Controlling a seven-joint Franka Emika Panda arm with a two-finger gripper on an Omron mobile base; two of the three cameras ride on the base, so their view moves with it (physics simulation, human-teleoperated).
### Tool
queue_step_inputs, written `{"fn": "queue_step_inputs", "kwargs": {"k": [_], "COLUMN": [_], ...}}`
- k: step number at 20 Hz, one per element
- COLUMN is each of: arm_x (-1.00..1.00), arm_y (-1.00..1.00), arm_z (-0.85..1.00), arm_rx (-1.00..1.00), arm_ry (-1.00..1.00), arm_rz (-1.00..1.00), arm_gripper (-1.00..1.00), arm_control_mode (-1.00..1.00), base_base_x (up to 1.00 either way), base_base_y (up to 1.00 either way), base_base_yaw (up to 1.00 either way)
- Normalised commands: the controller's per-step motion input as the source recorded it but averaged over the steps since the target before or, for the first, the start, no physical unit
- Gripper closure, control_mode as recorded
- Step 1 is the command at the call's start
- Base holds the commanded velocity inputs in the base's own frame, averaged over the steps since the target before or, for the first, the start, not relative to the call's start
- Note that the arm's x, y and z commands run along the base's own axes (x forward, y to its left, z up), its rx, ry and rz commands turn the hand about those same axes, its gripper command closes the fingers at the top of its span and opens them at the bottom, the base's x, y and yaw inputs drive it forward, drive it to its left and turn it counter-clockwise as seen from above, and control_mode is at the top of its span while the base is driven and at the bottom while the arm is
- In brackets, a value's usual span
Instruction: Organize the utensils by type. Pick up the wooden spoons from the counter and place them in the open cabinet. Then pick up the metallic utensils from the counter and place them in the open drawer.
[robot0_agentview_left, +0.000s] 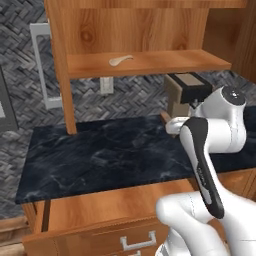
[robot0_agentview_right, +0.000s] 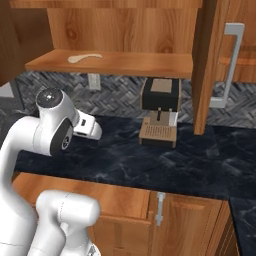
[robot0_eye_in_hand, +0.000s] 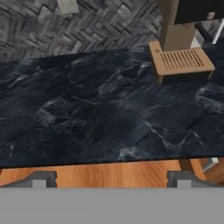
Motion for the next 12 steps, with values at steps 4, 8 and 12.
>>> {"fn": "queue_step_inputs", "kwargs": {"k": [4, 8, 12], "arm_x": [0.00, 0.00, 0.00], "arm_y": [0.00, 0.00, 0.00], "arm_z": [0.00, 0.00, 0.00], "arm_rx": [0.00, 0.00, 0.00], "arm_ry": [0.00, 0.00, 0.00], "arm_rz": [0.00, 0.00, 0.00], "arm_gripper": [-1.00, -1.00, -1.00], "arm_control_mode": [1.00, 1.00, 1.00], "base_base_x": [-0.90, -0.96, -0.98], "base_base_y": [0.00, -0.04, -0.01], "base_base_yaw": [-0.03, -0.05, -0.07]}}
